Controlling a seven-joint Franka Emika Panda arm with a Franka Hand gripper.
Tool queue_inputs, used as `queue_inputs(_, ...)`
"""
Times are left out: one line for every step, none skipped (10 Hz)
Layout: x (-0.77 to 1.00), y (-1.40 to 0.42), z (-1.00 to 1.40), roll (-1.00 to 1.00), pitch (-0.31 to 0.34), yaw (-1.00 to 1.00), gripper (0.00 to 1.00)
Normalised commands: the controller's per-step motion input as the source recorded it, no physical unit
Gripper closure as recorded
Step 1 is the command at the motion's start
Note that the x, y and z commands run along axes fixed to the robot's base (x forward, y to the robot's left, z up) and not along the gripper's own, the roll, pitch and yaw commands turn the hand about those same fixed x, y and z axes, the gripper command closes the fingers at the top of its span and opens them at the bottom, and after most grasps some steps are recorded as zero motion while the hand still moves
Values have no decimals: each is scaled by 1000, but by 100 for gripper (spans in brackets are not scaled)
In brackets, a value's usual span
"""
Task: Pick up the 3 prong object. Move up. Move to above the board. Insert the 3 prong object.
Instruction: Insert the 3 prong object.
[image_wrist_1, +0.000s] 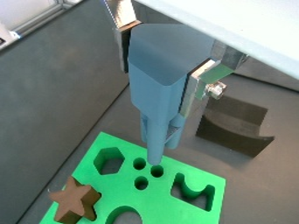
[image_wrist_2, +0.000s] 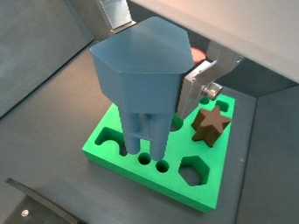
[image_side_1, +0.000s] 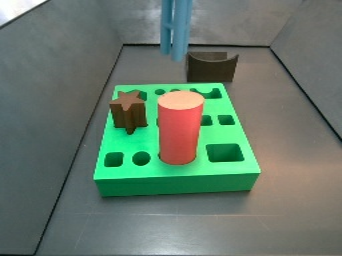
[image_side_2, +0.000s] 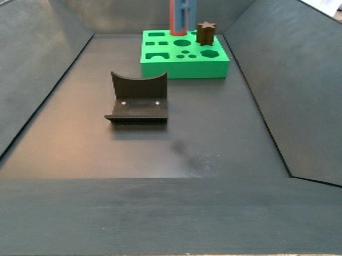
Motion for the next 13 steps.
queue_inputs(0, 0, -440, 0, -90, 0, 100)
queue_inputs(0, 0, -323, 0, -97, 0, 100)
queue_inputs(0, 0, -377, 0, -103, -6, 100)
queue_inputs(-37, 0, -314, 0, -67, 0, 100)
queue_inputs(-29, -20, -246, 44, -29, 0, 100)
queue_inputs(-57, -74, -289, 33, -63, 6, 100)
queue_inputs(-80, -54, -266, 0, -79, 0, 100)
queue_inputs(-94, -51, -240, 0, -89, 0, 100)
queue_inputs(-71, -46, -211, 0, -100, 0, 100)
queue_inputs(-83, -23, -183, 0, -107, 0, 100)
queue_inputs(-83, -31, -191, -3, -110, 0, 100)
queue_inputs(-40, -69, -154, 0, -103, 0, 100)
queue_inputs(0, -94, -109, 0, -67, 0, 100)
